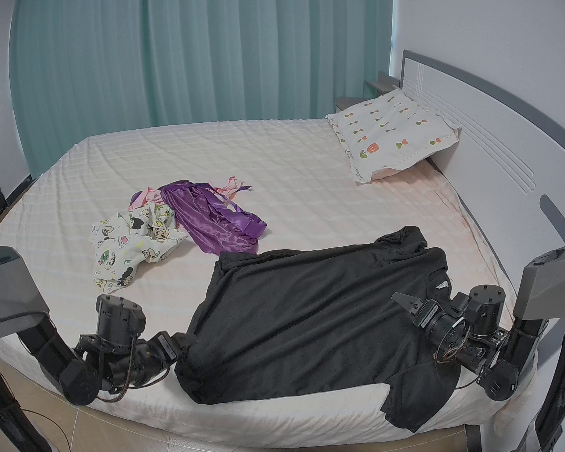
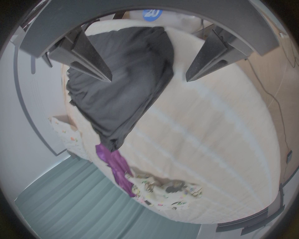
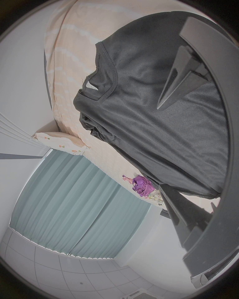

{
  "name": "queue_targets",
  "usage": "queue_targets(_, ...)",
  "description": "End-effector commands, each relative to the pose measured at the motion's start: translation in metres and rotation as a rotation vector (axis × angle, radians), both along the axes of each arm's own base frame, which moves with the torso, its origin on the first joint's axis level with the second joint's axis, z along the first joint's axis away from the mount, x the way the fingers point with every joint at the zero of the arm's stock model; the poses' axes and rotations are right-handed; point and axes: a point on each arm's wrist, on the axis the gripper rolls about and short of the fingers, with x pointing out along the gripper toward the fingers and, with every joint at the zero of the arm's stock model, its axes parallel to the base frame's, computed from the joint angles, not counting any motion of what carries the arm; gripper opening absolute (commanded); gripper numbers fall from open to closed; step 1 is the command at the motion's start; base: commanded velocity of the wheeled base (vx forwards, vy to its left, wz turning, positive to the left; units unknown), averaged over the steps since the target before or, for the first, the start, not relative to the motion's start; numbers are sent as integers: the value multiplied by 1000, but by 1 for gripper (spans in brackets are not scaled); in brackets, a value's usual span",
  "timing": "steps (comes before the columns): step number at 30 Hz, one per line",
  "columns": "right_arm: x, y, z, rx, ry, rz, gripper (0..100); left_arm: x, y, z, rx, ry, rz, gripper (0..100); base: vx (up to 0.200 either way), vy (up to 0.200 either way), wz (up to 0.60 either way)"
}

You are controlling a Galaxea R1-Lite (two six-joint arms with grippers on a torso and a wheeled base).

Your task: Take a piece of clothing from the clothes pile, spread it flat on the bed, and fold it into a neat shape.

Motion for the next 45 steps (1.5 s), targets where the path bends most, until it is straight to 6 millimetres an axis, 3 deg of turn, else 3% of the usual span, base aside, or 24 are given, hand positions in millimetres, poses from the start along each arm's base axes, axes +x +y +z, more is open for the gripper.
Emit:
queue_targets(1, 0, 1, 1, 3, -9, 5, 100, 36, -12, 22, -45, -130, 4, 100, 0, 0, 0)
queue_targets(4, -1, 2, 1, 4, -10, 7, 100, 65, -21, 22, -49, -173, 5, 100, 0, 0, 0)
queue_targets(8, 0, 2, 1, 4, -12, 5, 100, 81, -27, 20, -58, -191, 7, 100, 0, 0, 0)
queue_targets(19, 0, 2, 0, 3, -9, 7, 100, 91, -30, 27, -132, -213, 59, 100, 0, 0, 0)
queue_targets(27, 0, 2, 1, 6, -10, 8, 100, 96, -26, 20, -134, -203, 69, 100, 0, 0, 0)
queue_targets(39, 0, 2, 1, 6, -11, 8, 100, 109, -29, 23, -137, -224, 70, 100, 200, 0, 0)
queue_targets(45, 0, 2, 0, 5, -8, 9, 100, 123, -37, 17, -117, -207, 52, 100, 0, 0, 0)
